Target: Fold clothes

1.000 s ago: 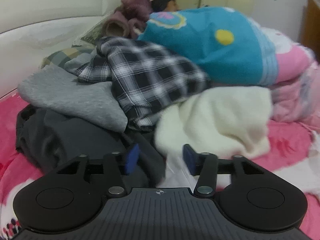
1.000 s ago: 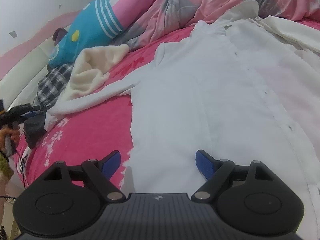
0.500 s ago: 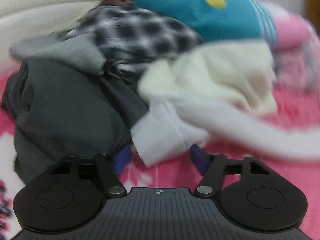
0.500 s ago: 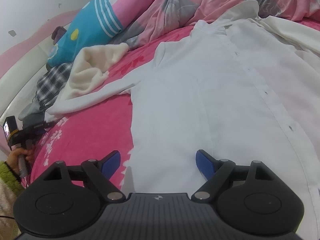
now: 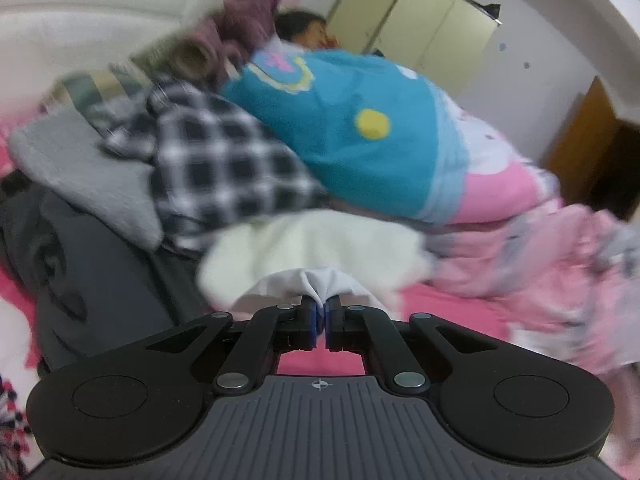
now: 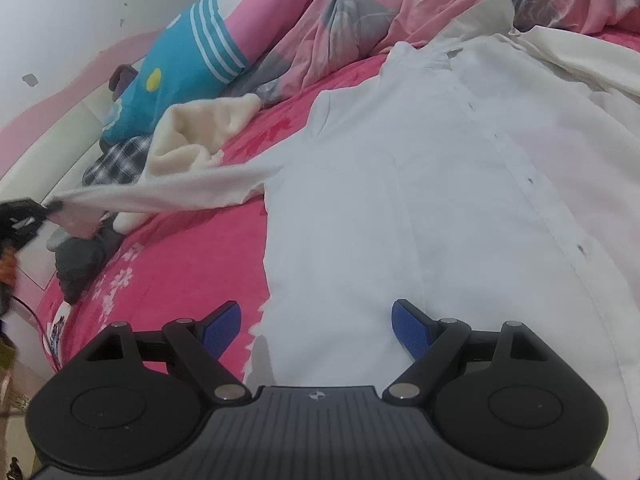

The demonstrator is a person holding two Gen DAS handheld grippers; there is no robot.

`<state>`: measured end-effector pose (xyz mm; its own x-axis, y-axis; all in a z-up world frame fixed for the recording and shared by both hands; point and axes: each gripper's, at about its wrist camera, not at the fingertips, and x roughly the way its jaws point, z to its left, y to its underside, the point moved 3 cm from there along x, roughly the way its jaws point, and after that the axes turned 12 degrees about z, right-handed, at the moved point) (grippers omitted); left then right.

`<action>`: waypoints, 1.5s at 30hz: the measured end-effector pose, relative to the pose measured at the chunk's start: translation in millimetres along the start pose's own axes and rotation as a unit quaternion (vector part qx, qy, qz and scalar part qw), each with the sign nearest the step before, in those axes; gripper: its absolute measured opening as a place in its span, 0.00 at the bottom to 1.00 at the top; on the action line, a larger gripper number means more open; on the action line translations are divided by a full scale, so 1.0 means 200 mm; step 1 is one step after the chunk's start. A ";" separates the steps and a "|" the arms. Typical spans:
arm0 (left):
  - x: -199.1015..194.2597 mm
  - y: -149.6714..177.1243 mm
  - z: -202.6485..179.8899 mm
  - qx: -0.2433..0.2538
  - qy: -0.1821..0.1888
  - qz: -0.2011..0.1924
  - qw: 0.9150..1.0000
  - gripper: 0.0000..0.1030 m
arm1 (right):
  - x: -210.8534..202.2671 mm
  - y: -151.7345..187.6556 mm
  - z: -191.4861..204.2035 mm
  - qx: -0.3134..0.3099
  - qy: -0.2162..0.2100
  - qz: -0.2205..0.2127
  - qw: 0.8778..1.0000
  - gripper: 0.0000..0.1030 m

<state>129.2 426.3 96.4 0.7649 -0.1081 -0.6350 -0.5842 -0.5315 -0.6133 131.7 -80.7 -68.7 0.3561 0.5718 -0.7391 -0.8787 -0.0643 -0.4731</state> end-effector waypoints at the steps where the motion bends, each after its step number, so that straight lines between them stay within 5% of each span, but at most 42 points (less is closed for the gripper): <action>1: -0.05 -0.03 -0.01 -0.006 0.016 0.015 1.000 0.01 | 0.00 0.00 0.00 0.000 -0.001 0.000 1.000 0.83; 5: -0.08 -0.01 0.03 -0.026 0.015 0.059 0.998 0.01 | -0.01 0.00 -0.01 0.004 -0.007 -0.001 1.000 0.83; 11: 0.19 0.25 0.30 -0.052 -0.085 0.158 0.982 0.02 | -0.01 0.00 -0.02 0.005 -0.012 0.000 1.000 0.83; 15: 0.31 0.41 0.47 -0.057 -0.144 0.194 0.969 0.18 | -0.01 0.00 -0.02 0.004 -0.011 0.004 1.000 0.83; 17: 0.29 0.43 0.48 -0.047 -0.141 0.183 0.972 0.23 | -0.01 0.00 -0.01 0.003 -0.010 0.005 1.000 0.83; 21: 0.18 0.41 0.42 -0.005 -0.170 0.138 0.976 0.52 | -0.01 0.00 -0.01 0.001 -0.008 0.006 1.000 0.83; 25: 0.11 0.35 0.31 0.047 -0.187 0.058 0.980 0.59 | -0.02 0.00 -0.01 0.002 -0.004 0.003 1.000 0.83; 30: 0.11 0.34 0.13 0.108 -0.225 -0.018 0.968 0.73 | -0.08 -0.01 0.00 -0.009 0.019 -0.018 1.000 0.83; 34: 0.17 0.35 0.14 0.093 -0.260 -0.003 0.961 0.73 | -0.15 -0.01 -0.03 -0.006 0.029 -0.029 0.999 0.83; 37: 0.18 0.37 0.10 0.100 -0.257 -0.010 0.961 0.73 | -0.23 -0.06 -0.04 -0.012 0.033 -0.038 0.999 0.83; 45: 0.53 0.35 -0.51 0.187 -0.115 0.015 0.976 0.73 | -0.38 -0.55 -0.12 -0.066 0.044 -0.052 0.995 0.83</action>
<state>196.1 292.6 34.2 0.6901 0.0952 -0.7174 -0.6963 -0.1830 -0.6941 209.2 -137.5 28.2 0.4751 0.5077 -0.7187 -0.7882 -0.1177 -0.6041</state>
